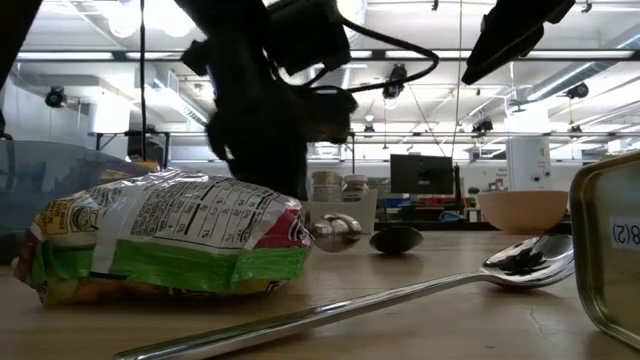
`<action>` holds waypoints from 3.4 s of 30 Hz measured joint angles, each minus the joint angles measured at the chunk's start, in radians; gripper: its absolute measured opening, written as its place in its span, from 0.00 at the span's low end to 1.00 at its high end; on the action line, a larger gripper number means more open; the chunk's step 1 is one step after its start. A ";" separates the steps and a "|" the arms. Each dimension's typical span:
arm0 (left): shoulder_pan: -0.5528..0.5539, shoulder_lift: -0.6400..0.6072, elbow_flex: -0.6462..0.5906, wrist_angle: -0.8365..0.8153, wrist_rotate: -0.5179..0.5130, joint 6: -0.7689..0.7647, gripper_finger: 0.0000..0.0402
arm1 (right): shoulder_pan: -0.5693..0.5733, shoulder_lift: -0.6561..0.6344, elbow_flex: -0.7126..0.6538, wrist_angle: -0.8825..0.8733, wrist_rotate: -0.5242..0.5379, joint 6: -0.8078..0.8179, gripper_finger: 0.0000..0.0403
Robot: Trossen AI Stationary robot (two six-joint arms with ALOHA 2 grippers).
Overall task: Pick & Place Food Item
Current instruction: Put the orange spoon into the black bin
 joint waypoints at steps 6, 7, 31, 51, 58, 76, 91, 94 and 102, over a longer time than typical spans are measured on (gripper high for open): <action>0.006 -0.104 0.008 0.009 -0.031 0.002 0.00 | 0.000 0.000 -0.001 0.061 0.001 0.000 0.60; 0.006 -0.123 0.008 0.008 -0.052 0.002 0.00 | 0.000 0.000 -0.004 0.088 0.004 -0.010 0.60; -0.002 -0.633 -0.412 0.929 -0.205 0.059 0.00 | -0.007 0.003 -0.142 0.918 -0.144 -0.534 0.60; -0.008 -0.614 -0.430 1.180 -0.059 0.180 0.00 | -0.092 0.199 -0.130 1.386 0.019 -0.617 0.60; -0.009 -0.614 -0.429 1.181 -0.055 0.187 0.00 | -0.116 0.259 -0.077 1.376 -0.031 -0.598 0.60; -0.008 -0.614 -0.429 1.175 -0.026 0.188 0.00 | -0.124 0.280 -0.048 1.291 -0.038 -0.599 0.07; -0.011 -0.616 -0.429 1.046 -0.008 0.172 0.18 | -0.126 0.275 0.004 1.124 -0.051 -0.600 0.02; -0.010 -0.622 -0.426 0.992 -0.003 0.172 0.29 | -0.126 0.275 0.022 1.067 -0.051 -0.601 0.02; -0.015 -0.672 -0.345 0.660 -0.007 0.172 0.49 | -0.126 0.275 0.071 0.916 -0.043 -0.598 0.02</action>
